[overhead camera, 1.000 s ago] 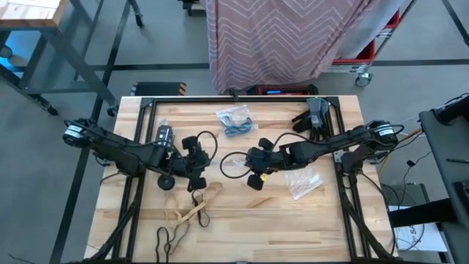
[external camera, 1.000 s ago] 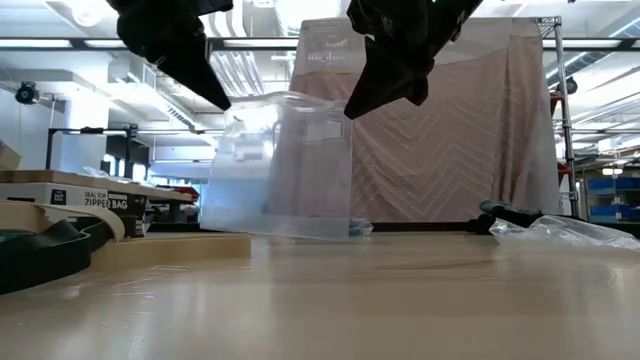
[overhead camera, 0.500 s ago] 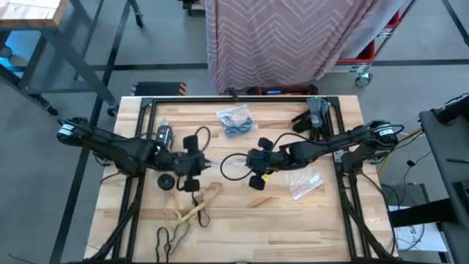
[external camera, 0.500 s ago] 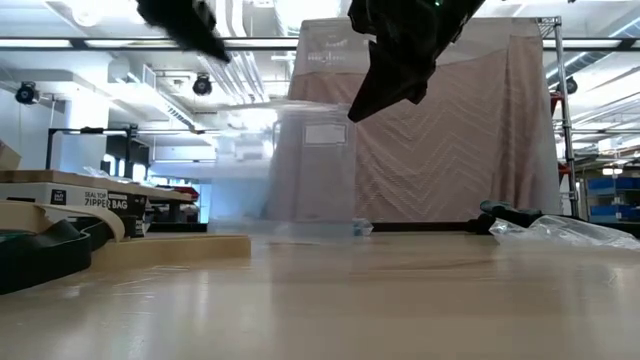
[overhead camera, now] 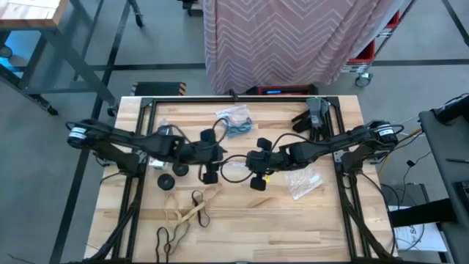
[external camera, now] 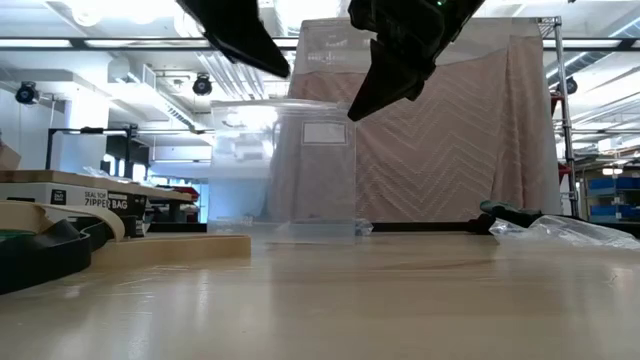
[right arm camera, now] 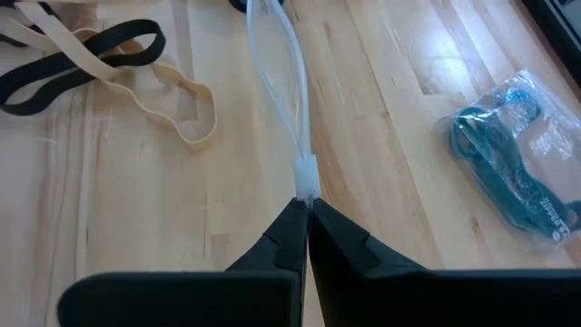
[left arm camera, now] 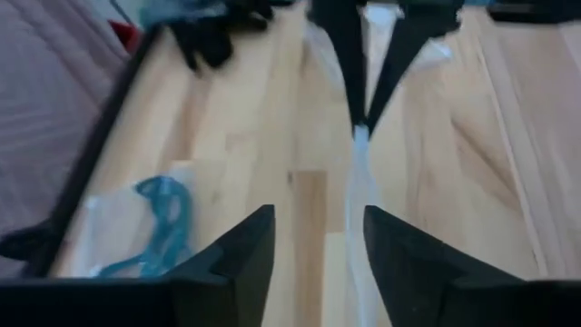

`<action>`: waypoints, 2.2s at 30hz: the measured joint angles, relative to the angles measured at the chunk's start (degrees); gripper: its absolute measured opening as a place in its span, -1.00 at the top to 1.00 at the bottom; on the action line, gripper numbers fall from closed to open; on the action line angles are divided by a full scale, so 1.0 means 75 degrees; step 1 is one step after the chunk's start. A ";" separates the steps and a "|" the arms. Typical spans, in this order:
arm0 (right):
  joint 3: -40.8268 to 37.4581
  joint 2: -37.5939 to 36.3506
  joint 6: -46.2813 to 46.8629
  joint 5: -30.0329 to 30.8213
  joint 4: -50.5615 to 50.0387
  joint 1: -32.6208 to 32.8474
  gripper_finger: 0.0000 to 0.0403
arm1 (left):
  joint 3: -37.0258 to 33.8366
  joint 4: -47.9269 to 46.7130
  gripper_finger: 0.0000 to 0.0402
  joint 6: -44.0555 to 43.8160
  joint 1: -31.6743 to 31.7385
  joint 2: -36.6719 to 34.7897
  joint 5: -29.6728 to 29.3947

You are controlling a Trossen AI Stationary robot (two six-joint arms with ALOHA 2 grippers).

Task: Sort rubber bands
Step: Open the transparent zip bag

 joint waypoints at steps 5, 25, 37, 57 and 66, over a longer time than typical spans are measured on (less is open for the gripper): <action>0.0000 0.0000 -0.0048 0.0001 0.0000 0.0000 1.00 | 0.0509 -0.0423 0.07 0.0176 0.0160 0.0621 0.0367; 0.0003 -0.0015 -0.0259 0.0005 -0.0110 0.0112 1.00 | 0.1265 -0.3124 0.20 -0.0350 0.0317 0.1387 -0.0040; -0.0003 -0.0029 -0.0123 -0.0012 -0.0181 0.0122 1.00 | 0.0887 -0.3375 0.24 -0.0670 0.0271 0.0691 -0.0124; -0.0671 -0.0064 -0.0700 0.0000 0.0249 0.0518 1.00 | 0.0395 -0.2803 0.45 -0.0510 0.0262 0.0160 -0.0101; -0.1895 0.0637 -0.2413 0.0395 0.3294 0.0432 0.78 | -0.1423 -0.1855 0.52 -0.1352 0.0336 -0.0093 -0.0137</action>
